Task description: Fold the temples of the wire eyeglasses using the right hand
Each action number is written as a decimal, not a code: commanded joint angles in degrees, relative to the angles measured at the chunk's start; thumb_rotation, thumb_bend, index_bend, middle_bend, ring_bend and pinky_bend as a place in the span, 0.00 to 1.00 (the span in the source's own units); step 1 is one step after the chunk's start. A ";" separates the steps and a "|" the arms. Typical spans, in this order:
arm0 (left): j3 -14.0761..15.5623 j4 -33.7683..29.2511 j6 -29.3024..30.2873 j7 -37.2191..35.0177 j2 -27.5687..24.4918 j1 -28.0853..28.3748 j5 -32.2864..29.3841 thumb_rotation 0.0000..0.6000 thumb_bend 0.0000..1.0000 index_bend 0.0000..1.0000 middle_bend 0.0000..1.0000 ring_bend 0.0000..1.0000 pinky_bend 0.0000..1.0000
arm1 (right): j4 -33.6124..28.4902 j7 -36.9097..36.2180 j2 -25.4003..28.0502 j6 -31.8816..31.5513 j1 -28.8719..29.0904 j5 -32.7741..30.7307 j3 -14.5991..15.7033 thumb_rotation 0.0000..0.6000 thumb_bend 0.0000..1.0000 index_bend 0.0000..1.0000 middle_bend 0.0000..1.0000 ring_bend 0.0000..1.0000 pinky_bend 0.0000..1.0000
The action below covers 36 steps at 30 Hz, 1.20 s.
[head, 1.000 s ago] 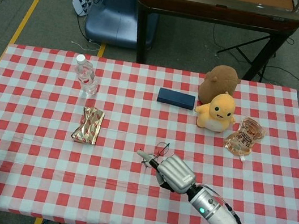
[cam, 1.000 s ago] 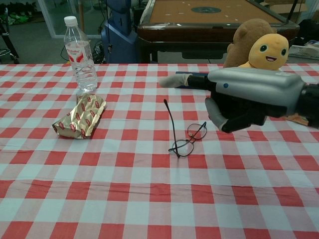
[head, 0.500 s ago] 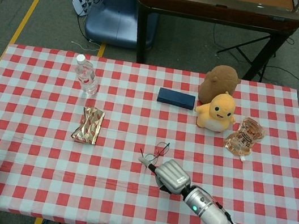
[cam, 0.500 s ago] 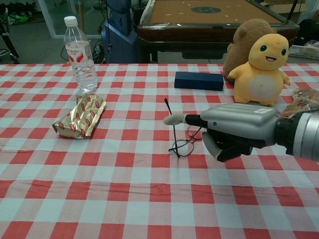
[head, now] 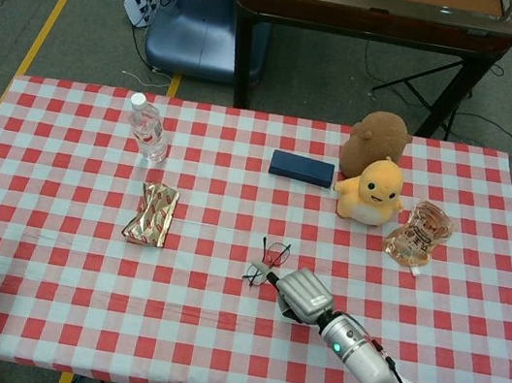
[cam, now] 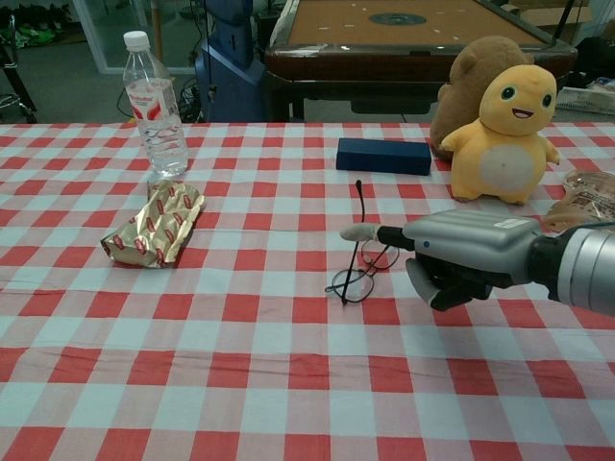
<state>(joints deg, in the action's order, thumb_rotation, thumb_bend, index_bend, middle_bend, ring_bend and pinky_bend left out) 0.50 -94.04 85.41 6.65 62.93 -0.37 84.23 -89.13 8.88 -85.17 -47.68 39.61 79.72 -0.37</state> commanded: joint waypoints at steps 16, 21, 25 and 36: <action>0.05 -0.40 -0.91 1.05 0.22 0.29 -0.74 1.00 0.29 0.00 0.00 0.01 0.00 | 10.67 -6.57 -5.38 6.15 0.91 -4.75 -0.88 1.00 1.00 0.00 1.00 1.00 1.00; 0.09 -0.23 -0.93 0.98 0.33 0.22 -0.89 1.00 0.29 0.00 0.00 0.01 0.00 | 12.26 -7.61 -6.22 7.04 1.04 -4.87 -0.78 1.00 1.00 0.00 1.00 1.00 1.00; 0.15 -0.12 -0.97 0.86 0.41 0.22 -0.85 1.00 0.29 0.00 0.00 0.01 0.00 | 12.71 -7.97 -6.43 7.19 0.99 -4.75 -0.68 1.00 1.00 0.00 1.00 1.00 1.00; -0.29 -0.14 -1.05 0.80 0.42 0.68 -0.73 1.00 0.29 0.00 0.00 0.01 0.00 | 3.73 -7.92 1.98 -2.50 -2.44 -0.26 -1.10 1.00 1.00 0.00 1.00 1.00 1.00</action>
<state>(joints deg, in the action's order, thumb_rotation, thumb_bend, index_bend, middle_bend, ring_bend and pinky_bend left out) 0.24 -94.17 84.37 7.45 63.33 0.29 83.48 -82.78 0.31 -85.77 -47.66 38.45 78.18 -1.54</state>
